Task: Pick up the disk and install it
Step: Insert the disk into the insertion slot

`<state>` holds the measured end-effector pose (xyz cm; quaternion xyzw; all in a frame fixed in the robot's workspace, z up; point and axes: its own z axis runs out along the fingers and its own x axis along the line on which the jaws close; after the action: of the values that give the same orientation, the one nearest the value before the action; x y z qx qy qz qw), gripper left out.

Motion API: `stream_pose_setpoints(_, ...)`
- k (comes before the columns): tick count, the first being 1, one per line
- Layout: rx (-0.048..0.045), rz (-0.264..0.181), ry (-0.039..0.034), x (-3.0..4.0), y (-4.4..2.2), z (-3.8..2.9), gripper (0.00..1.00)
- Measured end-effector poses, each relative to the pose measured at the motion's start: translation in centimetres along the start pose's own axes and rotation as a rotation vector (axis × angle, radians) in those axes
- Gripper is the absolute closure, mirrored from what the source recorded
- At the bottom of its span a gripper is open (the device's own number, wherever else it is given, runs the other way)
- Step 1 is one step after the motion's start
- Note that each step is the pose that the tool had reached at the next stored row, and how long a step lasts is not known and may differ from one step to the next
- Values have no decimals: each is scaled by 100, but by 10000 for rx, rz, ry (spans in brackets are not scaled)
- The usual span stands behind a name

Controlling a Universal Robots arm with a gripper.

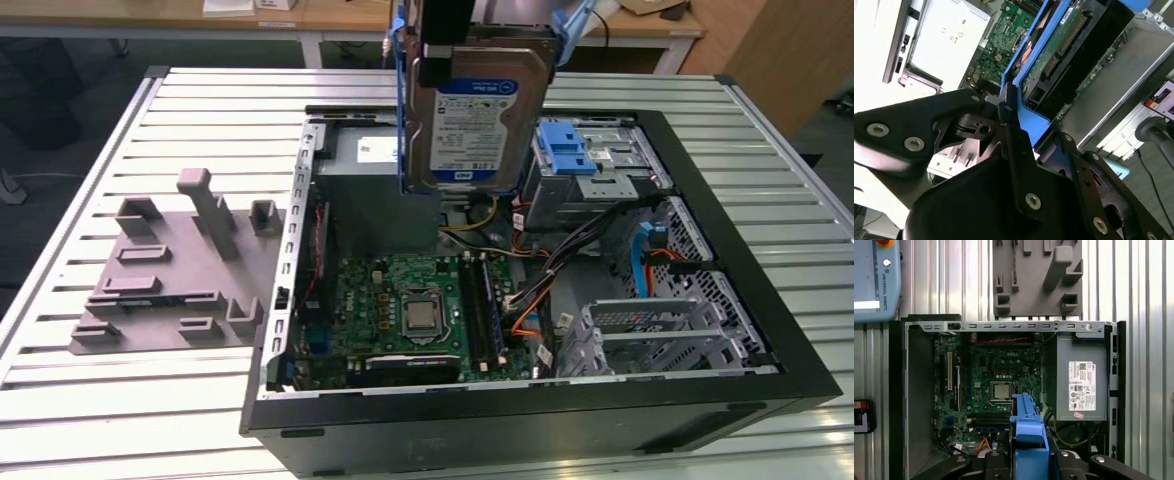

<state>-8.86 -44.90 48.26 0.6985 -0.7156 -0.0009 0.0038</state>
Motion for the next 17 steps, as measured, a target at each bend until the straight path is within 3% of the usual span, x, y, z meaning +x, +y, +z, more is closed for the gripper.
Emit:
stream_pose_setpoints(7,0,1,7,138,-3,3,64)
stream_pose_setpoints(17,0,0,20,140,-28,4,64)
